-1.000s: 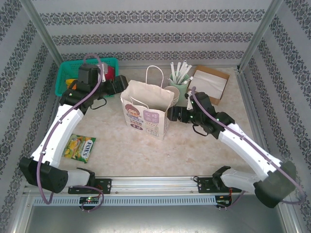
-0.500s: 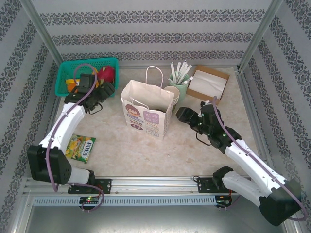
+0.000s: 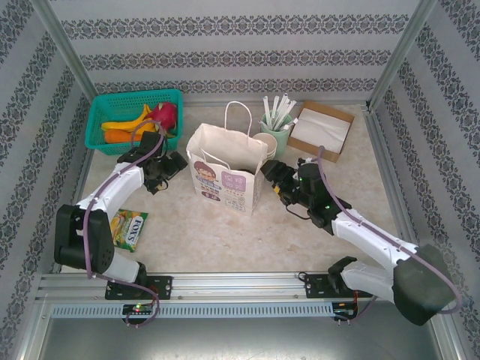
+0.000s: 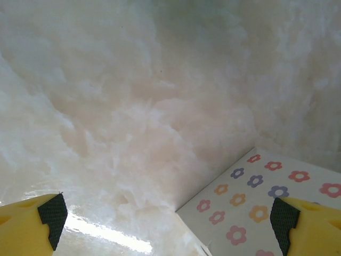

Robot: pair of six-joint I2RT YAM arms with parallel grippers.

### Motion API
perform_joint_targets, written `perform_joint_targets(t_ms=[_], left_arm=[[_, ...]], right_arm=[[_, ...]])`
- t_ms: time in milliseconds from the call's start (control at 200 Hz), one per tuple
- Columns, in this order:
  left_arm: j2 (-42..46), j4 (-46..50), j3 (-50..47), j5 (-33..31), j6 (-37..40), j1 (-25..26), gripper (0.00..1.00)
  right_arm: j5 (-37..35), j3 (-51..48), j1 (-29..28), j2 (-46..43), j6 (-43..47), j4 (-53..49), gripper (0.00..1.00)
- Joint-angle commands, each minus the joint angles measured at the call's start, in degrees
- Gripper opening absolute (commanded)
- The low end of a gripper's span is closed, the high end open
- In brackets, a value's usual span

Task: Pack the takeout coffee

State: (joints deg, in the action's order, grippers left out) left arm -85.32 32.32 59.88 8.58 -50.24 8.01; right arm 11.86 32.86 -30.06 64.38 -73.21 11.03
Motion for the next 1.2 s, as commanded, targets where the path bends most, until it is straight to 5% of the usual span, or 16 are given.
perform_joint_targets(t_ms=[0, 550, 824, 1194], left_arm=[[-1.55, 1.08, -0.28, 1.42, -0.10, 1.33, 1.00], [3.13, 4.01, -5.47, -0.71, -2.80, 4.94, 1.00], [4.24, 5.44, -5.42, -0.29, -4.68, 6.57, 1.00], [10.64, 6.55, -3.95, -5.00, -2.85, 5.07, 1.00]], right_arm=[[1.88, 3.53, -1.13, 2.12, -0.53, 4.64, 0.98], [5.31, 12.67, 1.56, 15.77, 1.98, 7.46, 0.98], [4.75, 11.79, 4.49, 12.13, 4.66, 4.13, 0.98], [2.78, 16.18, 14.02, 4.09, 20.00, -16.21, 0.98]])
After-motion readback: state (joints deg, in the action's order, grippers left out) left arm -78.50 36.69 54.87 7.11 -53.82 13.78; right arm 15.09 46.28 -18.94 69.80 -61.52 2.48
